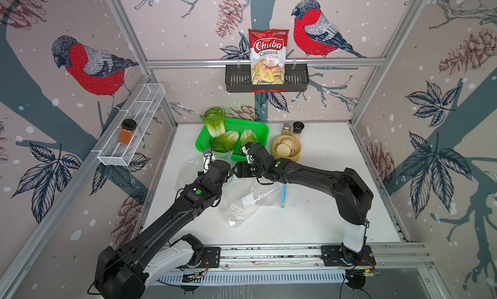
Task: Put the chinese cabbages into a zipper bag and zip it
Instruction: Open the zipper of the food storage bag at the center of the board, then pick up the Chinese cabbage from the basket.
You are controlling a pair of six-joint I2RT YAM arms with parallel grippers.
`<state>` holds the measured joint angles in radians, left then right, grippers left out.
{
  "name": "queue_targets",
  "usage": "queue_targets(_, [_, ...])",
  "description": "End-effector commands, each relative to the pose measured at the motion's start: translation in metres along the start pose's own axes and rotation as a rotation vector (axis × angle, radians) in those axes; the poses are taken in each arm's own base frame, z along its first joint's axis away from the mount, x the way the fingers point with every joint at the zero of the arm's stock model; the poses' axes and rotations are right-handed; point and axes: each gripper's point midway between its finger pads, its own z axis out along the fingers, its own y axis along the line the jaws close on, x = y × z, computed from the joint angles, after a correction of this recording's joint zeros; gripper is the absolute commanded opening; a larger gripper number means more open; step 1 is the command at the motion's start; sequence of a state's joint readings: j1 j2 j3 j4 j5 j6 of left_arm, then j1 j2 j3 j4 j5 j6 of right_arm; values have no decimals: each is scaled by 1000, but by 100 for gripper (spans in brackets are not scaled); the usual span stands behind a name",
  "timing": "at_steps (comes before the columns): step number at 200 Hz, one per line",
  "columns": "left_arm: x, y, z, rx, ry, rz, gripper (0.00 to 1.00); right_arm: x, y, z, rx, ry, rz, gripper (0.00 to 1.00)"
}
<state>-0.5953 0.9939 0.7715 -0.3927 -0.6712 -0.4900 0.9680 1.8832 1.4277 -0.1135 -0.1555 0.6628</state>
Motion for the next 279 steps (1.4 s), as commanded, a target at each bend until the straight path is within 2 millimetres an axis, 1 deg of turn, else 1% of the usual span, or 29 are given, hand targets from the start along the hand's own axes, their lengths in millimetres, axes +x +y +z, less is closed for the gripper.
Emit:
queue_targets(1, [-3,-5,0,31,-17,-16,7,-19,7,-20,-7,-58,-32,75])
queue_targets(9, [-2,-5,0,39,-18,-20,7,-27,7,-29,-6,-80,-28,76])
queue_targets(23, [-1,-7,-1,55,-19,-25,7,-41,-1,-41,-3,-120,-4,78])
queue_targets(37, [0,-9,0,67,-18,-27,7,-55,-18,-46,18,-145,42,78])
queue_targets(62, [3,-13,3,77,-10,-19,7,-76,-53,-42,68,-167,144,80])
queue_targets(80, [4,-14,4,81,-4,-18,7,-85,-70,-29,86,-155,209,80])
queue_targets(100, [5,-16,4,92,-2,-20,7,-91,-73,-12,100,-139,224,80])
queue_targets(113, [6,-17,5,93,1,-18,7,-96,-72,-3,101,-139,229,80])
queue_targets(126, [7,-17,6,89,3,-20,7,-100,-75,5,112,-145,244,81])
queue_targets(150, [6,-16,7,83,2,-31,7,-102,-88,19,151,-159,280,81])
queue_targets(188, [3,-15,5,87,-7,-43,7,-103,-95,43,178,-157,298,81])
queue_targets(225, [4,-14,5,87,-9,-48,7,-101,-97,59,207,-141,300,81])
queue_targets(253, [4,-12,4,83,-10,-47,7,-96,-90,64,212,-139,294,82])
queue_targets(279, [3,-13,5,88,-13,-47,7,-93,-96,70,232,-136,306,82])
